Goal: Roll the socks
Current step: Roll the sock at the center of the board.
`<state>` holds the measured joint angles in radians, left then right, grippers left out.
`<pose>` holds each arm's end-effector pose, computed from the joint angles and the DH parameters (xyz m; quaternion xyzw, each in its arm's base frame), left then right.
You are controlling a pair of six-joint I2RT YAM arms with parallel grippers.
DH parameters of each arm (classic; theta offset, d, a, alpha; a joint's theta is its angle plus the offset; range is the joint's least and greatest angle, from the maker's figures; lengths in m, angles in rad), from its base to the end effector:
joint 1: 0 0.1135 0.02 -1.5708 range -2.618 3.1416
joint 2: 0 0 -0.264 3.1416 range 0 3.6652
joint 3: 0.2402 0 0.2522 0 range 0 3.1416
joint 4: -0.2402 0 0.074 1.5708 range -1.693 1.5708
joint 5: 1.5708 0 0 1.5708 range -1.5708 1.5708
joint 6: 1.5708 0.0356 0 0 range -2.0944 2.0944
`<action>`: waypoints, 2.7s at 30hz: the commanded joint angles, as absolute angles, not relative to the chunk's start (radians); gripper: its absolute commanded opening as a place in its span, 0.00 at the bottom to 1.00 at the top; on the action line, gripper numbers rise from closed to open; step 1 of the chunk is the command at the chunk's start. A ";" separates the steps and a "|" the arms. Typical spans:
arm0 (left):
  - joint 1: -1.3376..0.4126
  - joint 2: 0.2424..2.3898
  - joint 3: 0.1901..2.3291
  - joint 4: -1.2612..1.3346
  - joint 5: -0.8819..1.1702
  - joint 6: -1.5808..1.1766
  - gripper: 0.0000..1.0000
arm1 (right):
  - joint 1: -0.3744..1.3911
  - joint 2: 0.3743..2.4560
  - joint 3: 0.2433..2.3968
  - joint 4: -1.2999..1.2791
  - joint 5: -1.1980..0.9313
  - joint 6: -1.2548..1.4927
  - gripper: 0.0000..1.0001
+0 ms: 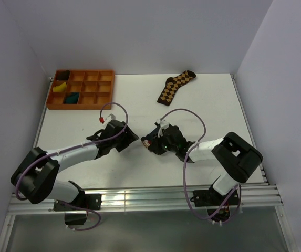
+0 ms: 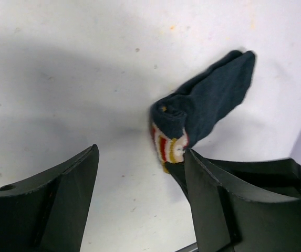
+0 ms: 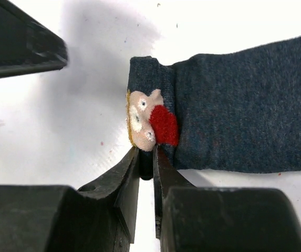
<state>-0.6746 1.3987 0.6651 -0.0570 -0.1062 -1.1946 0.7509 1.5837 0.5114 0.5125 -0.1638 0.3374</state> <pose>0.2162 -0.1681 0.1764 -0.2569 0.8873 -0.2763 0.2651 0.2049 0.1992 0.1331 -0.2178 0.8453 0.3111 0.3759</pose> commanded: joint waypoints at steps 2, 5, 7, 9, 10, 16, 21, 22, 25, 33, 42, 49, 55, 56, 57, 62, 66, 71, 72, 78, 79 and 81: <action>-0.673 1.377 0.649 0.098 -0.106 -1.213 0.70 | 0.678 1.641 0.485 0.483 -0.379 0.458 0.00; -0.673 1.416 0.664 0.113 -0.063 -1.201 0.68 | 0.624 1.704 0.485 0.526 -0.474 0.524 0.00; -0.675 1.428 0.661 0.126 -0.052 -1.206 0.67 | 0.582 1.730 0.469 0.578 -0.552 0.584 0.00; -0.675 1.433 0.655 0.141 -0.048 -1.207 0.66 | 0.542 1.761 0.462 0.621 -0.595 0.612 0.00; -0.675 1.437 0.650 0.144 -0.046 -1.207 0.65 | 0.531 1.767 0.462 0.624 -0.610 0.630 0.00; -0.676 1.471 0.649 0.179 -0.022 -1.207 0.65 | 0.465 1.799 0.471 0.634 -0.700 0.666 0.00; -0.695 1.520 0.679 0.173 -0.029 -1.192 0.64 | 0.453 1.828 0.511 0.607 -0.733 0.678 0.00; -0.696 1.525 0.683 0.173 -0.029 -1.192 0.64 | 0.448 1.838 0.518 0.598 -0.738 0.680 0.00; -0.698 1.542 0.677 0.190 -0.025 -1.200 0.62 | 0.439 1.845 0.531 0.574 -0.738 0.667 0.00; -0.715 1.562 0.666 0.265 -0.032 -1.226 0.62 | 0.433 1.881 0.571 0.525 -0.750 0.640 0.00; -0.726 1.643 0.713 0.256 -0.046 -1.216 0.61 | 0.425 1.896 0.584 0.511 -0.762 0.634 0.00; -0.727 1.681 0.715 0.252 -0.066 -1.218 0.58 | 0.420 1.908 0.591 0.506 -0.769 0.626 0.00; -0.735 1.701 0.729 0.196 -0.092 -1.215 0.43 | 0.420 1.902 0.592 0.492 -0.764 0.612 0.00; -0.738 1.703 0.730 0.186 -0.101 -1.213 0.36 | 0.420 1.899 0.592 0.489 -0.762 0.611 0.00; -0.738 1.703 0.733 0.167 -0.104 -1.212 0.32 | 0.420 1.885 0.594 0.485 -0.758 0.600 0.00; -0.742 1.697 0.752 0.095 -0.118 -1.180 0.06 | 0.423 1.801 0.600 0.417 -0.701 0.552 0.11; -0.749 1.680 0.811 -0.027 -0.170 -1.141 0.00 | 0.446 1.686 0.600 0.355 -0.615 0.479 0.27; -0.750 1.686 0.917 -0.213 -0.208 -1.072 0.00 | 0.526 1.487 0.575 0.281 -0.409 0.362 0.39; -0.750 1.692 0.934 -0.238 -0.209 -1.072 0.00 | 0.543 1.461 0.568 0.281 -0.378 0.344 0.41; -0.755 1.733 1.008 -0.317 -0.163 -1.029 0.00 | 0.692 1.362 0.529 0.353 -0.204 0.252 0.51; -0.755 1.739 1.012 -0.324 -0.161 -1.022 0.00 | 0.707 1.361 0.519 0.379 -0.161 0.242 0.51; -0.758 1.750 1.026 -0.337 -0.153 -1.017 0.00 | 0.741 1.359 0.508 0.408 -0.117 0.210 0.52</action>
<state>-0.7517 1.7279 0.9916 -0.2466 -0.1577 -1.0615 0.7048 1.3766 0.5339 0.3470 -0.2680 0.2958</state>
